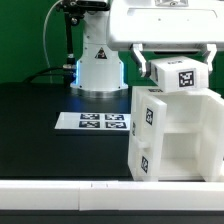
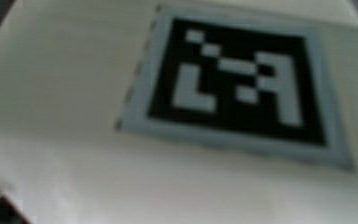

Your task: Assemble cabinet

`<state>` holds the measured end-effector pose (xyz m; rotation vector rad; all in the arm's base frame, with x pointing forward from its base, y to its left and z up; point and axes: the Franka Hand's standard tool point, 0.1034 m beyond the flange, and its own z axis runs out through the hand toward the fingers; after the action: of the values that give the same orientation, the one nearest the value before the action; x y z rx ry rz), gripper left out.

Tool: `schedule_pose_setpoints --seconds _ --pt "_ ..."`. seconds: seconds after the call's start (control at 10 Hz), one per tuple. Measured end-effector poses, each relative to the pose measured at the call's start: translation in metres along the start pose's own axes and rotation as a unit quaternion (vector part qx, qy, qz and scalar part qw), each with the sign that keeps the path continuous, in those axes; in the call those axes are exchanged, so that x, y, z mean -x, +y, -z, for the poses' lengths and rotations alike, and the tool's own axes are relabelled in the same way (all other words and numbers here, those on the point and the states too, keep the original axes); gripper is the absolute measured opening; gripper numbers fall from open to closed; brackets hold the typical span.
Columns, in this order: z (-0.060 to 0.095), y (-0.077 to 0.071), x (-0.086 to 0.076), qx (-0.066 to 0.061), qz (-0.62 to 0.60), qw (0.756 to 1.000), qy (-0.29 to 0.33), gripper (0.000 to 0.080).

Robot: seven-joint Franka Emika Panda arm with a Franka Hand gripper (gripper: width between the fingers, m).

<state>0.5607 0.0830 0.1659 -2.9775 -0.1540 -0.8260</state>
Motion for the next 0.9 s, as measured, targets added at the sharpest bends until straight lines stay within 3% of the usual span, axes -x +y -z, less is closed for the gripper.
schedule_pose_setpoints --seconds 0.2,0.3,0.5,0.7,0.8,0.9 --pt "-0.003 -0.002 0.001 -0.018 -0.008 0.995 -0.099 0.0797" --pt "-0.003 -0.001 -0.008 -0.020 -0.011 0.994 -0.108 0.0796" --pt "-0.007 -0.001 -0.003 -0.033 -0.015 0.980 -0.195 0.0796" --pt "-0.013 0.003 -0.008 -0.035 -0.019 0.975 -0.217 0.0796" --pt "-0.013 0.002 -0.007 -0.034 -0.026 0.975 -0.218 0.0672" --pt "-0.013 0.003 -0.007 -0.032 -0.032 0.975 -0.218 0.0672"
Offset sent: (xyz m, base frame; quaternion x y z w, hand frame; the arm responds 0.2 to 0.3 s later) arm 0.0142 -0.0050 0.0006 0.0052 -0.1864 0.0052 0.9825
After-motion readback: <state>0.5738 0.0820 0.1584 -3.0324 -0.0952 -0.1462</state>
